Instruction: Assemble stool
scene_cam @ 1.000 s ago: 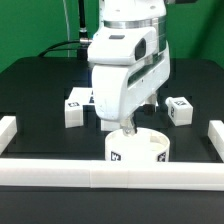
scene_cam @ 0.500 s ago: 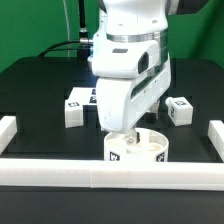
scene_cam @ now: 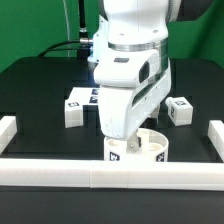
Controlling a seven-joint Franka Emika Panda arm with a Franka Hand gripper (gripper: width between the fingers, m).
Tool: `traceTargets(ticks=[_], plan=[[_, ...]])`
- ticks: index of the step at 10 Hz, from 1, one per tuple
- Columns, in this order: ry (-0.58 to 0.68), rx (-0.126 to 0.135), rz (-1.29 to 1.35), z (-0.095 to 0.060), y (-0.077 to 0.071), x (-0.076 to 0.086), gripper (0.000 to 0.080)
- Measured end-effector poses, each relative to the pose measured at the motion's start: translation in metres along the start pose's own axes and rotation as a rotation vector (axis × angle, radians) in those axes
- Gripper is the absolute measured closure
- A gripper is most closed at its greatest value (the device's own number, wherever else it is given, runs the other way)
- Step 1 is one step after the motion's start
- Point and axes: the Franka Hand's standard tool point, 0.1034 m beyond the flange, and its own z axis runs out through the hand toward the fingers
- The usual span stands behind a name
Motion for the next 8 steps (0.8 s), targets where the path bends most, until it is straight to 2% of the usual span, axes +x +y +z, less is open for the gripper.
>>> traceTargets(ticks=[2, 8], plan=[[0.001, -0.001, 0.0, -0.0004, 0.0003, 0.0002, 0.0461], [0.001, -0.003, 0.0, -0.0012, 0.0009, 0.0006, 0.0472]])
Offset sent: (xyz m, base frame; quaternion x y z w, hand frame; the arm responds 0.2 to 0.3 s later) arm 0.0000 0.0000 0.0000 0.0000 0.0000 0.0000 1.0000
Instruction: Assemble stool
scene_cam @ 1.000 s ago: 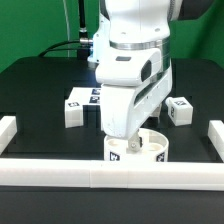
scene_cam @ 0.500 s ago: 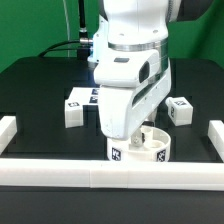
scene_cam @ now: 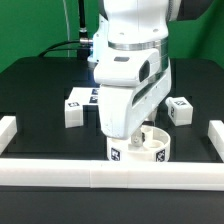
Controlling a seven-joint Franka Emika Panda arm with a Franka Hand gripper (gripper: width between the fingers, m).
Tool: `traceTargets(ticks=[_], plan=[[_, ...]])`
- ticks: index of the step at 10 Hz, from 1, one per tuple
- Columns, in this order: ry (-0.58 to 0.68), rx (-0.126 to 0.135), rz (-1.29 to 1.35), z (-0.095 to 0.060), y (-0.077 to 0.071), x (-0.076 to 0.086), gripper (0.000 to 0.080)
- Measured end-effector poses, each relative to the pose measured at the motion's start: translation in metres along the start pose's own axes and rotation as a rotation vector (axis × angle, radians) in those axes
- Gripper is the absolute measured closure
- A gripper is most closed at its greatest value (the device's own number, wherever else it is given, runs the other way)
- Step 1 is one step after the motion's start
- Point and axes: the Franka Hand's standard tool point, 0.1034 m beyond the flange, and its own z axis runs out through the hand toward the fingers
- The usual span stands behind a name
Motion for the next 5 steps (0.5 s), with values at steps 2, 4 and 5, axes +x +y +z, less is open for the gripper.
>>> traceTargets(ticks=[2, 4, 5], plan=[[0.002, -0.001, 0.005, 0.0, -0.002, 0.005, 0.0472], [0.008, -0.004, 0.024, 0.001, -0.003, 0.019, 0.0472], [0.013, -0.008, 0.03, 0.001, -0.002, 0.029, 0.0472]])
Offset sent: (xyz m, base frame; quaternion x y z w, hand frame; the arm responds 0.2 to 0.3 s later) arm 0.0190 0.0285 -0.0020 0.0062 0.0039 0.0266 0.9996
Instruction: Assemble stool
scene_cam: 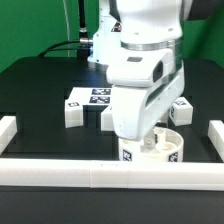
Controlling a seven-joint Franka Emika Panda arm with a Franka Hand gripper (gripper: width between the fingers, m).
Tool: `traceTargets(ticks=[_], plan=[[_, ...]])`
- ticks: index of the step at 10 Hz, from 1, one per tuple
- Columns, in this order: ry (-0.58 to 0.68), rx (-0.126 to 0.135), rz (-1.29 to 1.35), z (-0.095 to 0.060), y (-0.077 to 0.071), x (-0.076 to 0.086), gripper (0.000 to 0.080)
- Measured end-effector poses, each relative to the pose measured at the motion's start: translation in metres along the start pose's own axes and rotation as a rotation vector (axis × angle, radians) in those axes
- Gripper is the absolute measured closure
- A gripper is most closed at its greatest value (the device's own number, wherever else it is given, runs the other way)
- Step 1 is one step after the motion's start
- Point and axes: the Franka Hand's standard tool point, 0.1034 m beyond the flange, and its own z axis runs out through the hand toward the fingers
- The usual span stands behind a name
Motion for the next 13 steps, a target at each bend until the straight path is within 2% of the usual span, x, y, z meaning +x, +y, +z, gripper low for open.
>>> traceTargets(ticks=[3, 6, 11, 12, 13], plan=[[0.013, -0.01, 0.013, 0.002, 0.002, 0.025, 0.0472], [0.015, -0.01, 0.048, 0.004, -0.007, 0.045, 0.0472], [0.015, -0.011, 0.045, 0.004, -0.009, 0.048, 0.0472], [0.015, -0.01, 0.045, 0.004, -0.009, 0.048, 0.0411], [0.014, -0.01, 0.046, 0.004, -0.009, 0.047, 0.0246]])
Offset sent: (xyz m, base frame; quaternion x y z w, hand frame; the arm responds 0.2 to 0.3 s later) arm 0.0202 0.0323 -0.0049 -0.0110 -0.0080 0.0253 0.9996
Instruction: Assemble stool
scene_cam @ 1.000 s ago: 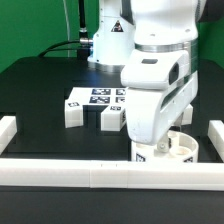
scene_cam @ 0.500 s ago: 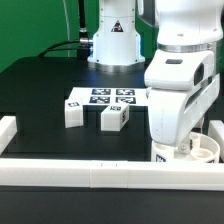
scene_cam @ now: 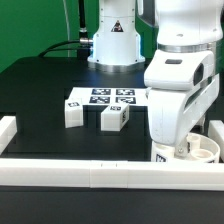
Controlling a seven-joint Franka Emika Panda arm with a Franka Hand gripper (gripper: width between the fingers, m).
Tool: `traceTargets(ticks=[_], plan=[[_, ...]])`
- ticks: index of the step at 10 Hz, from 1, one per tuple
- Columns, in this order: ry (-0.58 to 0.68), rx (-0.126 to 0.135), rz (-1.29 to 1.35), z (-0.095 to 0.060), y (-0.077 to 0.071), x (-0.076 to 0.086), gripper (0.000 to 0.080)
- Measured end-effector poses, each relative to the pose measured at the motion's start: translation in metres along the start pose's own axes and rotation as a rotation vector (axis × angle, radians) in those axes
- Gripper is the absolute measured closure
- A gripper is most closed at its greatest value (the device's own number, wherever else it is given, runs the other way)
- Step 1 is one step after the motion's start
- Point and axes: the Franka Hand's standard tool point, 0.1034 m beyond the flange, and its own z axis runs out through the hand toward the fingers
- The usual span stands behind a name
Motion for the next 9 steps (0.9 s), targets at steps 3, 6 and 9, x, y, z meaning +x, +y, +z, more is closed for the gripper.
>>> traceTargets(ticks=[3, 6, 9], plan=[[0.001, -0.007, 0.004, -0.013, 0.002, -0.001, 0.0154], [0.01, -0.031, 0.018, -0.043, -0.005, 0.005, 0.015], [0.014, -0.045, 0.281, -0.06, -0.032, 0.007, 0.015]])
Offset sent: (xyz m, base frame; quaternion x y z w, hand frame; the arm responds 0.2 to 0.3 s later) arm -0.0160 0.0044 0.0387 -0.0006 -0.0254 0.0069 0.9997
